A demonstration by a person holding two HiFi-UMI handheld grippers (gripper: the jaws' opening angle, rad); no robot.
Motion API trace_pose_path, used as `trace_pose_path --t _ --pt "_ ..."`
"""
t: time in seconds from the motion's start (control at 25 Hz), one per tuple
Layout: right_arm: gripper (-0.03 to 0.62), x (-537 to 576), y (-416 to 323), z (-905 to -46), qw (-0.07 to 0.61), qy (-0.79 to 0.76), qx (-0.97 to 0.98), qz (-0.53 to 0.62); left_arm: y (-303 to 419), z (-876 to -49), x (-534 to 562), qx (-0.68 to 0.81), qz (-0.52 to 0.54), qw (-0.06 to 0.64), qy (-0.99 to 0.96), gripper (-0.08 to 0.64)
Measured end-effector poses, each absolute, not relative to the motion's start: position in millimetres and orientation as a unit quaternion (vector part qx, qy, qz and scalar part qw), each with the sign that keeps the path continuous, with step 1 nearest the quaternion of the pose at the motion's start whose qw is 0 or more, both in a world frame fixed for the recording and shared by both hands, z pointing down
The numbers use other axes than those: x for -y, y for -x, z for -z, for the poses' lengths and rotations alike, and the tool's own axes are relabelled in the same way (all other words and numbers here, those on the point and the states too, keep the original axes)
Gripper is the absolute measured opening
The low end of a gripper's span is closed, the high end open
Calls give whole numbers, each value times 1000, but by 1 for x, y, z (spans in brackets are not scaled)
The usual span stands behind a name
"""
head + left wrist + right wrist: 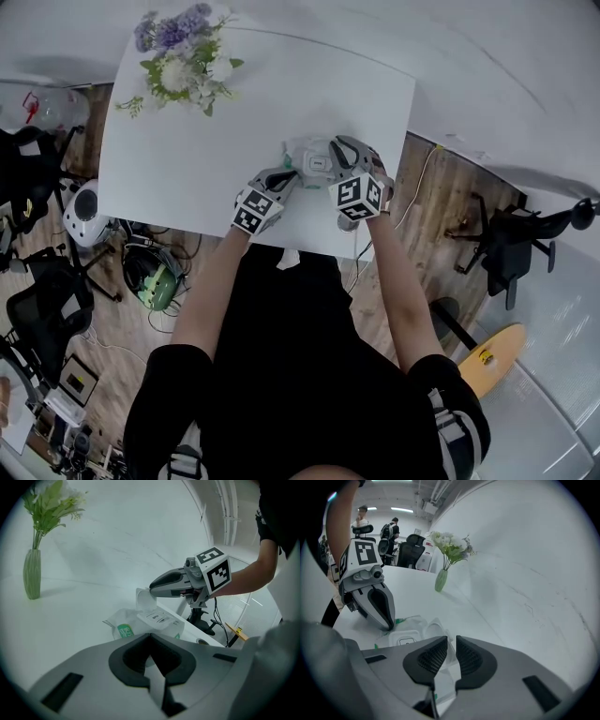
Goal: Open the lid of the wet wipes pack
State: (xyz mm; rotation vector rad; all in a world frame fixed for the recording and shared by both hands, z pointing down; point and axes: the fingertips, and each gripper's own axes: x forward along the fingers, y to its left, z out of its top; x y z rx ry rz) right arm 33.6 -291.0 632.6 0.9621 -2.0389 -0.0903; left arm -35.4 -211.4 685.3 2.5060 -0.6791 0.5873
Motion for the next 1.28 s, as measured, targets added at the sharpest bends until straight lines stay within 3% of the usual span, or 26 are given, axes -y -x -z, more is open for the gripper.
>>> trace_pose_path --t 0.36,0.72,1.08,1.28 --pt "76 276 -43 -611 399 -418 816 19 34 -684 210 237 -214 250 -914 23" --pt "68 236 -57 -599 397 -424 814 17 46 -673 199 265 -236 198 -914 23" --pt "17 197 -68 -564 363 -426 829 10 61 -600 186 330 -178 201 -905 23" --pt "15 173 -74 -539 342 -420 840 20 61 -560 166 351 -178 160 -905 23"
